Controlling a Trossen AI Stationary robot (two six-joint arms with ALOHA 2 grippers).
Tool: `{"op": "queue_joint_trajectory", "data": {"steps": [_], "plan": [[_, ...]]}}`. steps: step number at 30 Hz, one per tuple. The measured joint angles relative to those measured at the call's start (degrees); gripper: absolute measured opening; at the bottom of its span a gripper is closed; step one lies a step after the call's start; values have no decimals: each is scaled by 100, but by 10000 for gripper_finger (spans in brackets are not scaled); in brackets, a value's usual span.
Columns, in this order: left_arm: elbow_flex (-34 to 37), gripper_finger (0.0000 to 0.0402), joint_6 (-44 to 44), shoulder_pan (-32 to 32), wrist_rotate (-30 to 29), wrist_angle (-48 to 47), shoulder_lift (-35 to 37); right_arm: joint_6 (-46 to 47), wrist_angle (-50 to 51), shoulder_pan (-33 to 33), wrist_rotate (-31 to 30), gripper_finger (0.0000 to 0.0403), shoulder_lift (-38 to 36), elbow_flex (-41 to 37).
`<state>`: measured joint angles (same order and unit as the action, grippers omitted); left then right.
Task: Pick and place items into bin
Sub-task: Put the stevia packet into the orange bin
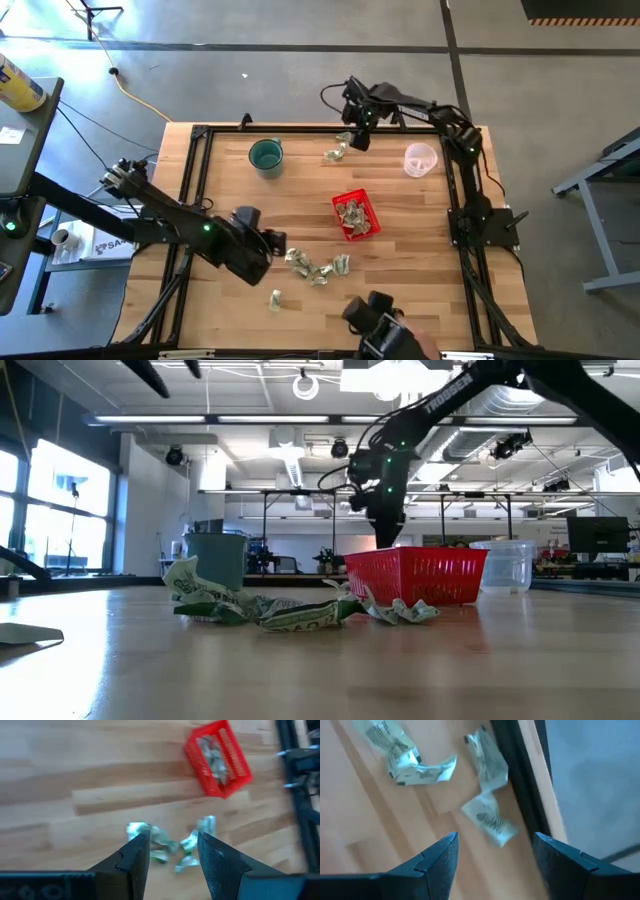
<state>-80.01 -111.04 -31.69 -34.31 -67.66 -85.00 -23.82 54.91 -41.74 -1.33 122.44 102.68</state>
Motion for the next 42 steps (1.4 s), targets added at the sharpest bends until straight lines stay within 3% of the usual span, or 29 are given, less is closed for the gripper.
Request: {"op": "queue_joint_trajectory", "data": {"steps": [7, 10, 14, 23, 32, 42], "plan": [[4, 197, 135, 21, 121, -1495, 636, -825, 469, 20, -286, 242, 531, 287], [4, 197, 140, 19, 63, -1907, 999, -837, 610, 11, -685, 227, 563, 175], [4, 197, 286, 19, -135, -2236, 1520, -887, 697, -7, -553, 198, 568, 52], [4, 197, 643, 20, -681, -2236, 2318, -885, 132, -34, -191, 159, 568, 50], [9, 198, 583, 21, -1356, -2236, 2551, -813, -82, -249, 499, 178, 592, -8], [9, 198, 588, 21, -1796, -2238, 2986, -828, -602, -254, 501, 184, 561, -634]]}}
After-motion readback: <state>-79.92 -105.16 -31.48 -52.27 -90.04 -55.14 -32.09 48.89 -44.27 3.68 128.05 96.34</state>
